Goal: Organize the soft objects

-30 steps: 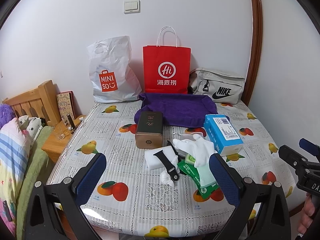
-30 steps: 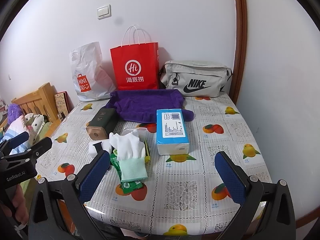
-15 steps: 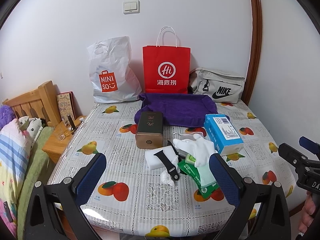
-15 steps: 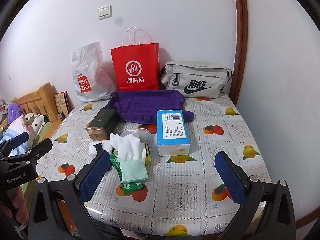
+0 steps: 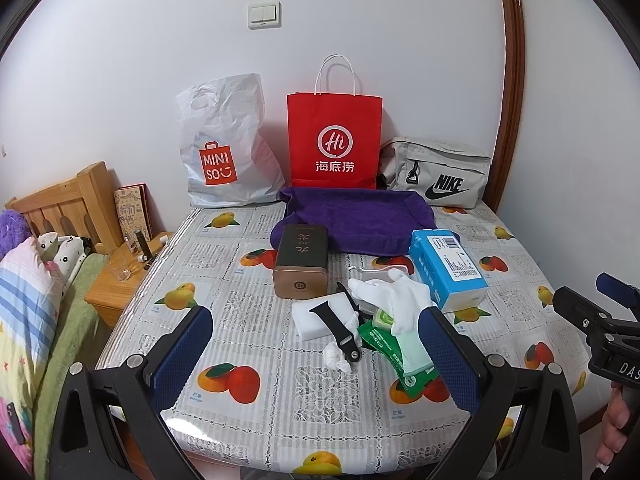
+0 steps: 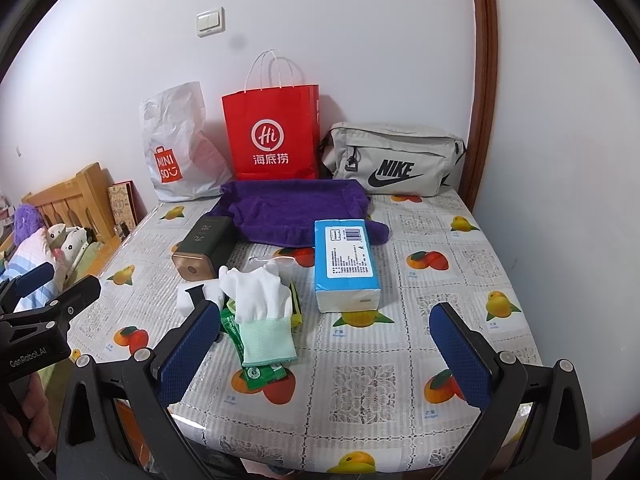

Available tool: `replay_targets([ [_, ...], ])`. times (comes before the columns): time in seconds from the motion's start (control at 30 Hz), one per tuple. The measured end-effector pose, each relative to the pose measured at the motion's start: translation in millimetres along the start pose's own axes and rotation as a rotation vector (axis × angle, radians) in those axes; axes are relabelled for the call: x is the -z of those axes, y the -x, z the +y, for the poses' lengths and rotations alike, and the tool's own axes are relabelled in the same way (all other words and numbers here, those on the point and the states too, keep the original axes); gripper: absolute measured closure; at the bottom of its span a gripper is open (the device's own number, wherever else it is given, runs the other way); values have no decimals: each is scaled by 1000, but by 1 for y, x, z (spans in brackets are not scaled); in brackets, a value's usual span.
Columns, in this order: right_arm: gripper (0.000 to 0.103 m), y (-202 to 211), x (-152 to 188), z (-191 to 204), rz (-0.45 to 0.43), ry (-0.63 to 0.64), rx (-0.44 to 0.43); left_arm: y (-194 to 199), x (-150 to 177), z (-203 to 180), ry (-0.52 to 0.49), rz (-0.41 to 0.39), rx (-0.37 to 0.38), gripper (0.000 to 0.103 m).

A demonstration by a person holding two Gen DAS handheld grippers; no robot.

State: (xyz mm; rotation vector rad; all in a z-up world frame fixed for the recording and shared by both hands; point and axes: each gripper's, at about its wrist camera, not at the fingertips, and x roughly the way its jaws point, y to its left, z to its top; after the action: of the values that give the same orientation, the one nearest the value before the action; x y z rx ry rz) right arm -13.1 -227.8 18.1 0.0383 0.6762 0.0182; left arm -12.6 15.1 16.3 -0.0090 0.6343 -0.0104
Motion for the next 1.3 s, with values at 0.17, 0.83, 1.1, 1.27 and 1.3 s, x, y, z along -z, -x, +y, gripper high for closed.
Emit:
replay_targets([
  [0.17,0,1,1,1,-1,2,-3,0,1,-1,0,-1,-1,0],
  [0.83,0,2,2,3,-3,4,-5,-1,2,0,-4,-3,0,0],
  [1.1,0,-1,4,3,-7,4,-12,-4,3,0,4,3,0,0],
  [1.27,0,-19,4,0,13,3,-21,-26,2,1,11,20,7,0],
  [1.3,0,-24,4,0,20,4,-21,-32,2,-2,13,27,5,0],
])
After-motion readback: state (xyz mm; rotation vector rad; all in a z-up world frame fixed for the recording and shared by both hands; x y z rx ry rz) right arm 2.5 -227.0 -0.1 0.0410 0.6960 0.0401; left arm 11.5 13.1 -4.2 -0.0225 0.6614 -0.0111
